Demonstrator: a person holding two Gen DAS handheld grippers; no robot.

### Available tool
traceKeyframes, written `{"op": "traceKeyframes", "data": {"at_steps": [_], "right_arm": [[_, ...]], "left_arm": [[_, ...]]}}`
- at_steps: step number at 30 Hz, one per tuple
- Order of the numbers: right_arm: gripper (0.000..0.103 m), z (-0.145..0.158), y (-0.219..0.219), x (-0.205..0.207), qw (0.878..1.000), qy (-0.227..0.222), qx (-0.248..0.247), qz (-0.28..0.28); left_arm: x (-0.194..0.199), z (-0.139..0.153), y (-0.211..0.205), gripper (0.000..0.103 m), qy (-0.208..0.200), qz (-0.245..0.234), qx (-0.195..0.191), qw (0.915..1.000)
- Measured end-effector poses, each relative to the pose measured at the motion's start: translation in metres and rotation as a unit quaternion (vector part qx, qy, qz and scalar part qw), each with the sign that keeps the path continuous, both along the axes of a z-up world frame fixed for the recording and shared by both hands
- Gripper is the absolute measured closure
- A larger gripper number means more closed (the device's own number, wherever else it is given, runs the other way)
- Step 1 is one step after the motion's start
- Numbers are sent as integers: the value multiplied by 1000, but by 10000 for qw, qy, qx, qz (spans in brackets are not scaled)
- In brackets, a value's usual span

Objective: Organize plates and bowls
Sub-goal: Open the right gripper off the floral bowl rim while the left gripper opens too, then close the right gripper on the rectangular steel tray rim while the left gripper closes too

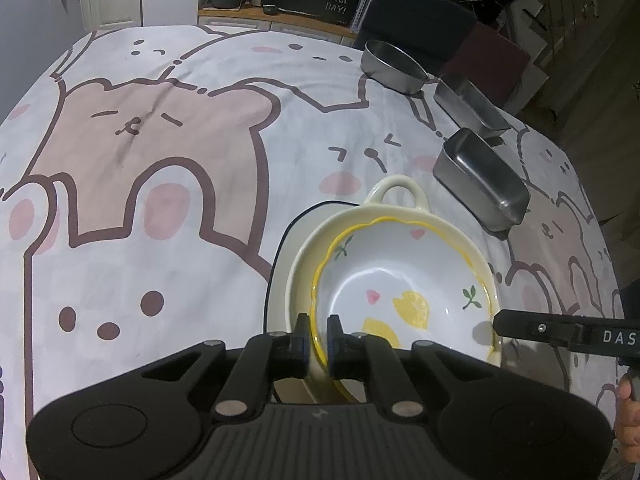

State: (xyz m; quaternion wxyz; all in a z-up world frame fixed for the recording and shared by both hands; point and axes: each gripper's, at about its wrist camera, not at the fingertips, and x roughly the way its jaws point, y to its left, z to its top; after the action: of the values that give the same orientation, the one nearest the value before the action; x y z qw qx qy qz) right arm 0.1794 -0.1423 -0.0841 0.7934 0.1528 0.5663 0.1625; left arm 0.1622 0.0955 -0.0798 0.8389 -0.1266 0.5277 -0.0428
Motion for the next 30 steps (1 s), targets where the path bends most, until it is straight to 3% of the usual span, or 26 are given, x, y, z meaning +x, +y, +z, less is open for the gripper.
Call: {"op": "traceKeyframes", "data": {"at_steps": [7,10,11,12,15,21,26,30], "right_arm": [[59,4,0,-2,9999,-129,-56,84],[55,6,-2,-4,9997,-182,-76,115],[53,7,-2,-5,9997,-215,-79,124],[49,8,-3,-6,9996,-248,-82,131],[31,14,-4,-10,9987,-446,-114,201],[1,31,-10,-24,9935,-997,-433,338],[0,52,-37,-29,9860,-1532,-661,24],[0,62,-63,-19,9815,-1711,-784,-365]], "left_arm": [[-6,8,-4,66,-74,-43,30,10000],[-9,12,-5,46,-131,-47,109,9998],[-10,14,-6,34,-171,-65,150,9997],[-11,16,-6,22,-219,-86,176,9996],[-15,22,-7,5,-433,-128,173,9988],[-9,39,-15,0,-907,-245,521,9942],[16,54,-34,0,-1306,-514,408,9893],[47,60,-60,0,-1505,-779,462,9845]]}}
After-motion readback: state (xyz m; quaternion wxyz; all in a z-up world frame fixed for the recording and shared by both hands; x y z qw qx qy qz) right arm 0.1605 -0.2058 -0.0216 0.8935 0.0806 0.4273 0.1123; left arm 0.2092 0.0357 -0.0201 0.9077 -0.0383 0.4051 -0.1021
